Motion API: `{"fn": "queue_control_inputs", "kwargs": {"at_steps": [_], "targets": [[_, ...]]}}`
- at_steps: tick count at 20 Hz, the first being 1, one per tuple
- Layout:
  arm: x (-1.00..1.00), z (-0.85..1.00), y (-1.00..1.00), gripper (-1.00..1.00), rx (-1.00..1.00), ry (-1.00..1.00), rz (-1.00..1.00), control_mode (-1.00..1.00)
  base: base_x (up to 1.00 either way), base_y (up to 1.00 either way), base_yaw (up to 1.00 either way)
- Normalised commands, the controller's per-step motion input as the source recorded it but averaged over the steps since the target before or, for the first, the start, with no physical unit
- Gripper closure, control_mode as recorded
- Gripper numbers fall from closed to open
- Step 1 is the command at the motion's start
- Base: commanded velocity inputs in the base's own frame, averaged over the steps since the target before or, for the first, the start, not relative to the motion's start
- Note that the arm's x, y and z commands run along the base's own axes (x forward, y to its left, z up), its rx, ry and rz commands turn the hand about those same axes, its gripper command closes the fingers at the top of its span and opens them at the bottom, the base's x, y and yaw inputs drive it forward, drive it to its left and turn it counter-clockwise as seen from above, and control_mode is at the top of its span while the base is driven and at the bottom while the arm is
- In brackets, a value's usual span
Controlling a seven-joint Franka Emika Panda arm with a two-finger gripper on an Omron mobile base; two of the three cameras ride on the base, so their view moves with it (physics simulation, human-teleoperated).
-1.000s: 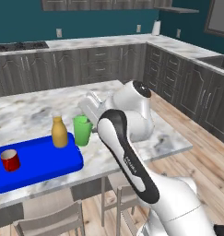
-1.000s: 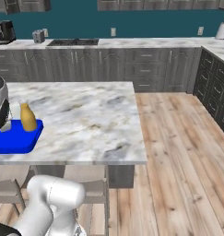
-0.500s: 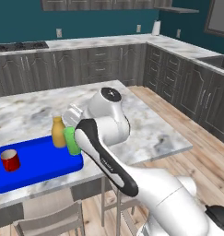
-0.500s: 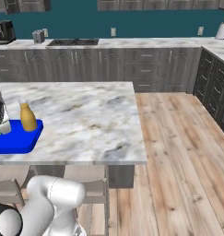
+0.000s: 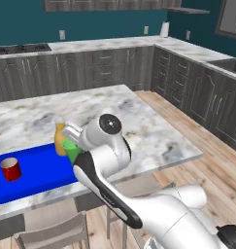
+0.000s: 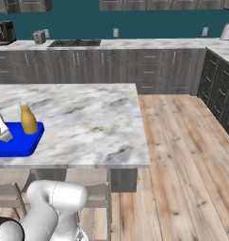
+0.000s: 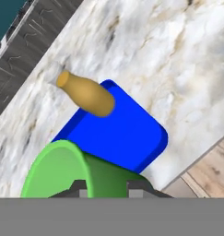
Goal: There is a tray on the dining counter. Grab the cup, mug, and pitcher and place them on the tray. The pitcher may be placed next to the tray if it cannot fit the tray.
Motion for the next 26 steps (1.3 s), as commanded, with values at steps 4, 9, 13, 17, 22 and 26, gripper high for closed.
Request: {"fn": "queue_control_inputs", "kwargs": {"at_steps": [4,9,13,17,22,26], "targets": [[0.38,-0.1,0.22,1.0,0.03,-0.06,0.0,-1.0,0.0,0.0,0.0],[0.26,0.0,0.09,1.0,0.05,0.06,0.0,-1.0,0.0,0.0,0.0],[0.18,-0.05,0.03,1.0,-0.01,0.02,0.0,-1.0,0.0,0.0,0.0],[0.44,-0.15,0.24,1.0,-0.05,0.05,-0.01,-1.0,0.0,0.0,0.0],[0.29,-0.12,0.17,1.0,-0.03,0.1,0.0,-1.0,0.0,0.0,0.0],[0.03,-0.29,0.0,1.0,-0.01,0.1,0.0,-1.0,0.0,0.0,0.0]]}}
